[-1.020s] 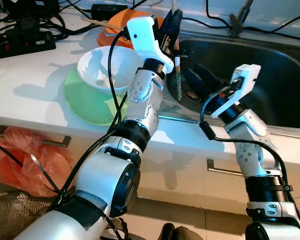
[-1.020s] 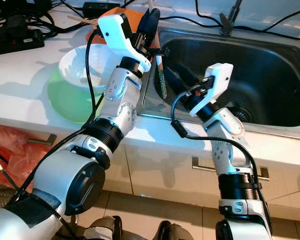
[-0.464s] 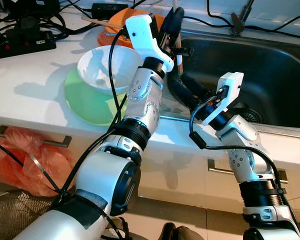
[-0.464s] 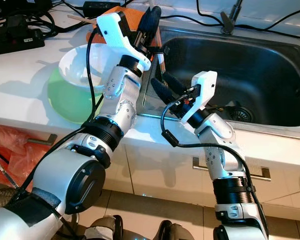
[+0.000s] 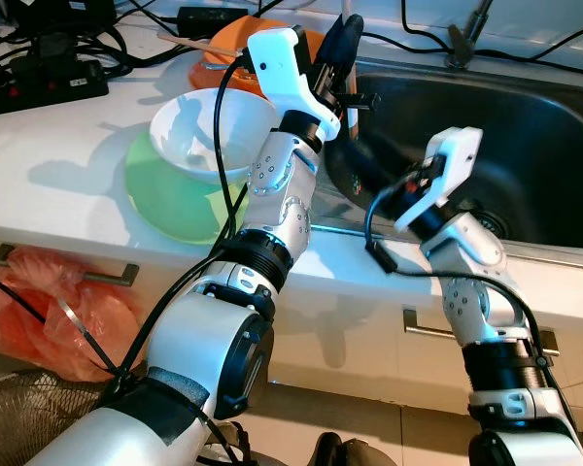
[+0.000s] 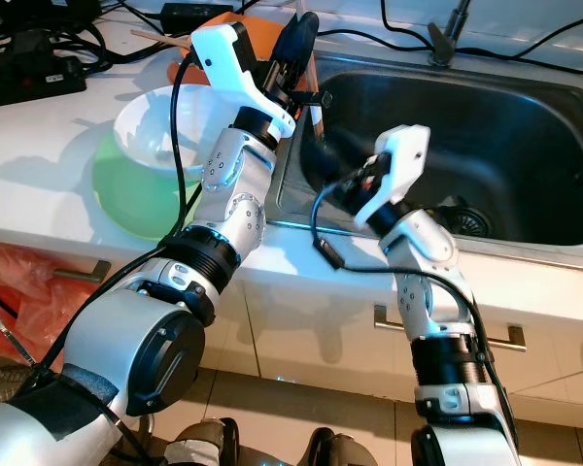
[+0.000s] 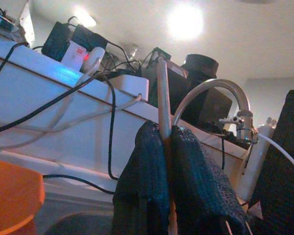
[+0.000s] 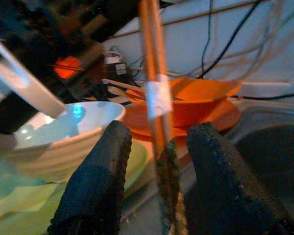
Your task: Kitchen organization
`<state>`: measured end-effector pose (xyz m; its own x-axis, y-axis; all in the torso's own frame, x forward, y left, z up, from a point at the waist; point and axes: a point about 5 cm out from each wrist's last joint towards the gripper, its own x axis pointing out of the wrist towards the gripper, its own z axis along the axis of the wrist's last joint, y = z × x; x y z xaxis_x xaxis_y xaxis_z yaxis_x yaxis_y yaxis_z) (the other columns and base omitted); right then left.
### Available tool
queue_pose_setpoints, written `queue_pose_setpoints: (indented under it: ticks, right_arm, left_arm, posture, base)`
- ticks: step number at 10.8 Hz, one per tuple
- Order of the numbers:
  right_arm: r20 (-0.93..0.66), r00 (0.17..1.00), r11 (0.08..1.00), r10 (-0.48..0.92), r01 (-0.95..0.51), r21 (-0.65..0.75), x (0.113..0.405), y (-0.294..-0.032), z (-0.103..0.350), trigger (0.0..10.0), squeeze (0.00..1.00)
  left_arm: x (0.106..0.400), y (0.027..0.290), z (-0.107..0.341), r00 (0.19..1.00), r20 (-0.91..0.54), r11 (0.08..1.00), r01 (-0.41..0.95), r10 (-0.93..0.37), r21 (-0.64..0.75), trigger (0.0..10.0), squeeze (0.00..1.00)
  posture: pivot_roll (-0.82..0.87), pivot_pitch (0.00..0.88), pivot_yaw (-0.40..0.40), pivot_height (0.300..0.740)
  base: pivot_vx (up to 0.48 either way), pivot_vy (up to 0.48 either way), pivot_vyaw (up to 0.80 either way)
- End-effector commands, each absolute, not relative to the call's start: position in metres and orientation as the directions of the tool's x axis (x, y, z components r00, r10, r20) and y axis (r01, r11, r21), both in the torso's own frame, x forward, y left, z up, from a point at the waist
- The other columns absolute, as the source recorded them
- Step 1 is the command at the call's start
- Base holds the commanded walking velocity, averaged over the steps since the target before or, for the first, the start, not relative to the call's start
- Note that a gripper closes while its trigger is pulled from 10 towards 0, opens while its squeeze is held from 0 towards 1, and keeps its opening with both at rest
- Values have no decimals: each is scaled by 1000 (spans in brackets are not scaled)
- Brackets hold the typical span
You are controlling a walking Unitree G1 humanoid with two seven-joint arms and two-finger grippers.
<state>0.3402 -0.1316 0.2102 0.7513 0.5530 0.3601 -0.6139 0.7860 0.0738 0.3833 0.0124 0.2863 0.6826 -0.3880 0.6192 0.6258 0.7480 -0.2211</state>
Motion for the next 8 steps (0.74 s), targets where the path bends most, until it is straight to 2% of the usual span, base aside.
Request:
queue_pose_setpoints:
  ticks: [1,2,3,8]
  right_arm:
    - [365,760,794,538,-603,83,342,-135,211,10000,1000]
    - [346,763,797,546,-600,64,342,-132,207,10000,1000]
    - [339,765,800,548,-597,56,342,-132,205,10000,0]
    - [320,762,792,562,-608,56,345,-127,199,10000,0]
  left_arm:
    - [349,-60,303,571,662,585,775,-486,-238,10000,0]
    - [349,-60,304,567,664,584,777,-487,-236,10000,0]
    - [349,-60,304,566,665,583,778,-487,-235,10000,0]
    - [347,-64,307,552,669,566,791,-498,-231,10000,0]
  posture:
    - [93,152,-19,740]
    - [93,153,-20,740]
    - [94,153,-20,740]
    - [100,151,-20,740]
  base:
    - [0,0,0]
    - [0,0,0]
    - [0,0,0]
    - [0,0,0]
